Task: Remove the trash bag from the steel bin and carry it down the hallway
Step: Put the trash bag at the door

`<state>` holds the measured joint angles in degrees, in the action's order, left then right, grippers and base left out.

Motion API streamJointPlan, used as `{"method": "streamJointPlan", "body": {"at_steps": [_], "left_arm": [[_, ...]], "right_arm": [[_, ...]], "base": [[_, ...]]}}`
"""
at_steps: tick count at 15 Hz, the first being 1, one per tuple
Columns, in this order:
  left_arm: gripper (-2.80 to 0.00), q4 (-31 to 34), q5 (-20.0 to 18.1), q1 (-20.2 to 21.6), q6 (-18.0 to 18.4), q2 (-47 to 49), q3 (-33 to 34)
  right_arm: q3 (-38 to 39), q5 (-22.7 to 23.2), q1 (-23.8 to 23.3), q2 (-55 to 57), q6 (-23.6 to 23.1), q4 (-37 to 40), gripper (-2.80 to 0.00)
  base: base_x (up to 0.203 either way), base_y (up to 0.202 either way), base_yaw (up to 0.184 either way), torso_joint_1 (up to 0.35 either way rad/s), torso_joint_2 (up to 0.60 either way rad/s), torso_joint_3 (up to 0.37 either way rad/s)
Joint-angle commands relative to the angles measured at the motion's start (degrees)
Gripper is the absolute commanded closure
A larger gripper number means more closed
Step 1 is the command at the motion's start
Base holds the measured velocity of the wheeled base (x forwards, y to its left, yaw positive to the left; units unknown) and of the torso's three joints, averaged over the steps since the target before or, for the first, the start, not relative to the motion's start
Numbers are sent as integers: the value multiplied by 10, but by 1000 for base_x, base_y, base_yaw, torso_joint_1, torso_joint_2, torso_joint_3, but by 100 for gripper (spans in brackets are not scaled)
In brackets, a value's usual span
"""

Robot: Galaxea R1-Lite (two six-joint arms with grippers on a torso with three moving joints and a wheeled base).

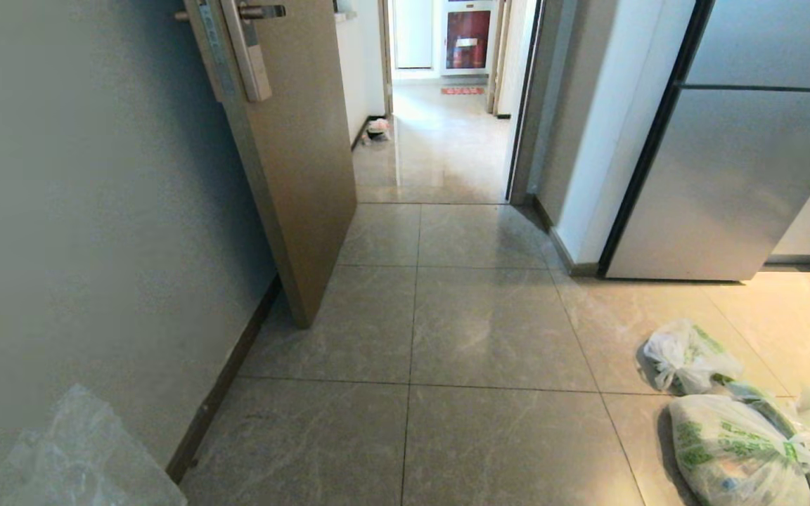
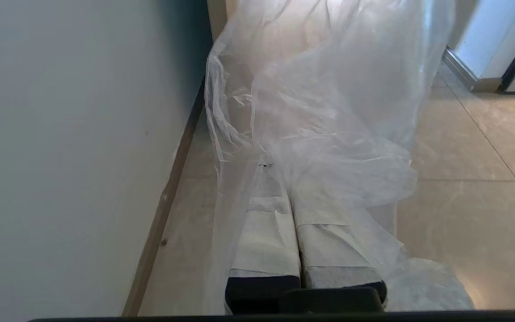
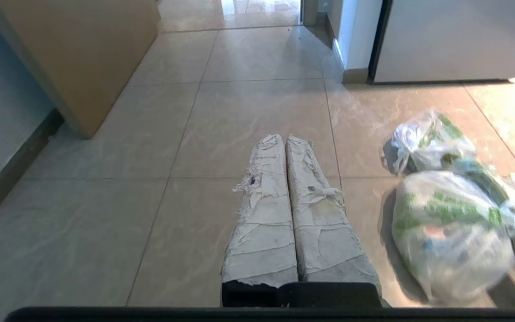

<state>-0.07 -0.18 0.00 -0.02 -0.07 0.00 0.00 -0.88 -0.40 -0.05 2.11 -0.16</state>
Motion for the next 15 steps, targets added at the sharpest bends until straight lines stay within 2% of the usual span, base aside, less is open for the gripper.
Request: {"method": "streamJointPlan", "body": {"at_steps": [1, 15], "left_arm": [[0, 0, 0, 0, 0, 1, 0], [0, 0, 0, 0, -1, 1, 1]], "right_arm": [[1, 0, 0, 0, 0, 0, 0], [1, 0, 0, 0, 0, 0, 0]], "base": [[195, 0, 1, 2, 3, 5], [193, 0, -1, 2, 4, 2]]}}
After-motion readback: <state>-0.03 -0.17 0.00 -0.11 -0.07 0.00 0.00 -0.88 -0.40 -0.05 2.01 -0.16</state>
